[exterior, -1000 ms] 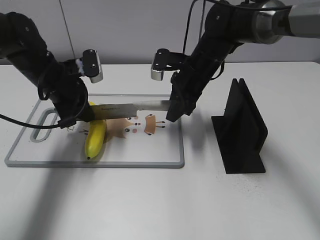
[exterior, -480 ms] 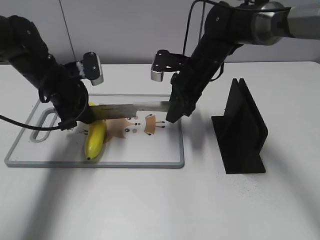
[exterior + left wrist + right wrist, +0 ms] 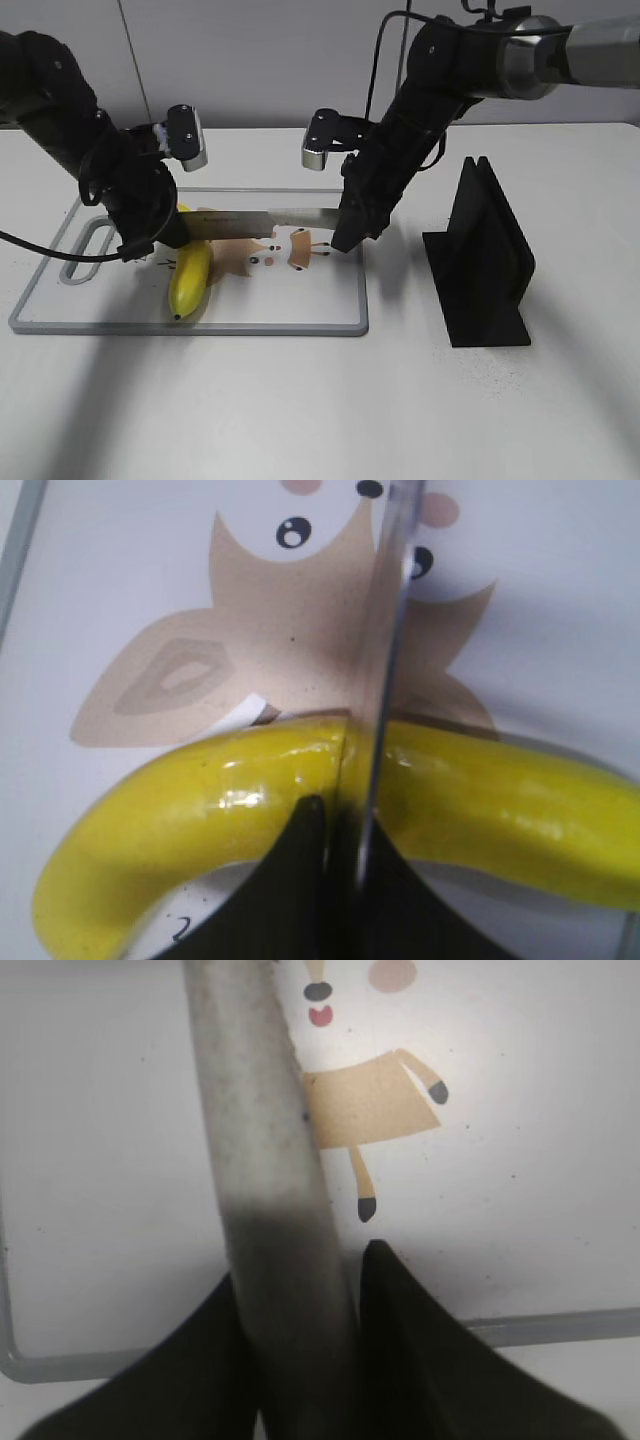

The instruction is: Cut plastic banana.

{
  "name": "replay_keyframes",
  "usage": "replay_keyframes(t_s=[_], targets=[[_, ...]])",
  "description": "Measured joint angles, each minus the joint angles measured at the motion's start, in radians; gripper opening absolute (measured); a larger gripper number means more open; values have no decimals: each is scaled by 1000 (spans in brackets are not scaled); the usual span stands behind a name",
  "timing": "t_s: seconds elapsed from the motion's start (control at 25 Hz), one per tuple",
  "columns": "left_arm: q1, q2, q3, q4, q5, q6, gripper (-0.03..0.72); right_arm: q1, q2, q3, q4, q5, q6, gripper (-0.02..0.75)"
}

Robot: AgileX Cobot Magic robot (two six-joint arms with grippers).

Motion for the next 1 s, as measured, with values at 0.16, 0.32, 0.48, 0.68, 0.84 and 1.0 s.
replay_keyframes(t_s=[0.16,0.32,0.48,0.68,0.84,1.0], targets=[[0,-1,0,0,0,0,12,0,2,0,0,-1,4,245],[-1,-15,3,3,-3,-1,12,0,-2,-12,-5,4,5,244],[-1,-39,18,10,-18,-5,8,3,-3,-75,-20,44,5,244],[-1,-68,25,56,-16,-11,6,10,-3,-155,-30,89,6,244],[-1,-110,25,65,-10,-15,6,11,-3,-219,-34,148,9,244],[-1,-147,25,72,3,-17,6,11,-3,-254,-37,193,16,242]])
